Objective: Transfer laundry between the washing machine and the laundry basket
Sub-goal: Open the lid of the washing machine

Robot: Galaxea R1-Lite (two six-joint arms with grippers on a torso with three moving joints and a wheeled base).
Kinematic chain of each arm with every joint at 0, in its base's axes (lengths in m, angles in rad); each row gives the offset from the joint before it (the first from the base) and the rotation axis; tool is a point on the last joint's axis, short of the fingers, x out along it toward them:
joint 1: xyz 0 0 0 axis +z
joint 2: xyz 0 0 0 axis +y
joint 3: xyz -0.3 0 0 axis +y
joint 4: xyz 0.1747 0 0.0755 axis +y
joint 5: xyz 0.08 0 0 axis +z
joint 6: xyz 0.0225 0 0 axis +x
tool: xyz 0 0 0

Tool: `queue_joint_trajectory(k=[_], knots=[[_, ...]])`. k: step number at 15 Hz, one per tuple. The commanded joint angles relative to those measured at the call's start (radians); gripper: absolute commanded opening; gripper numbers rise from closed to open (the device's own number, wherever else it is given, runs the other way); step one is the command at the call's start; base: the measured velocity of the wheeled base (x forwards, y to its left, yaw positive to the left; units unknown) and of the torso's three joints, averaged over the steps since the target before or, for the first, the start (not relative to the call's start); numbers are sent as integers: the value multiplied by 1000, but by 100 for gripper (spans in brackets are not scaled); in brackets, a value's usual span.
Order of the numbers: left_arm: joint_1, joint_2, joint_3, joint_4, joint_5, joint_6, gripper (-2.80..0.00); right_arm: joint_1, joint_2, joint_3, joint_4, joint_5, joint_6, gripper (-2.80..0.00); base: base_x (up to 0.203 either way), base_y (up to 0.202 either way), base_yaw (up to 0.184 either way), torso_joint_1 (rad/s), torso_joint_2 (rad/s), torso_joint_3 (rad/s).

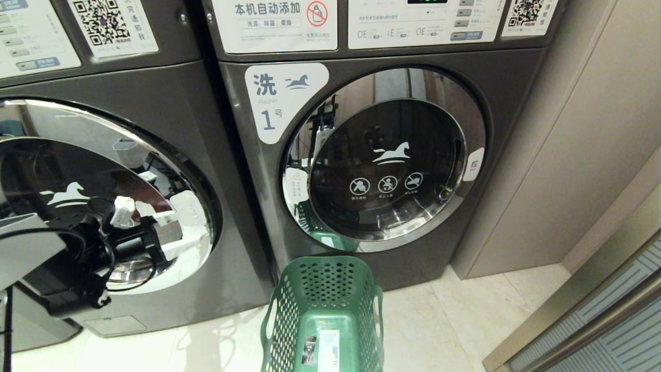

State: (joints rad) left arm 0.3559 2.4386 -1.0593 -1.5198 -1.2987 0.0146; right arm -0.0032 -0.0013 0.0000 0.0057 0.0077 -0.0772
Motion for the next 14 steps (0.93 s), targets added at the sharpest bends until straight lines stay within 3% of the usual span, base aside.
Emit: queue_joint_trajectory(k=[1,7,10,14], knots=[[35,-18,23,-10,0,2,0,0,1,0,0,2,-1,-280,0,0,0,0,0,0],[141,-95,100,-10,-51,11,0,0,1,0,0,1,-1,-280,0,0,0,0,0,0],[185,-270,273,-10,-47,15,0,0,1,0,0,1,-1,-280,0,0,0,0,0,0],[304,-690,630,-10,22,-14,0,0,1,0,0,2,-1,-280,0,0,0,0,0,0]])
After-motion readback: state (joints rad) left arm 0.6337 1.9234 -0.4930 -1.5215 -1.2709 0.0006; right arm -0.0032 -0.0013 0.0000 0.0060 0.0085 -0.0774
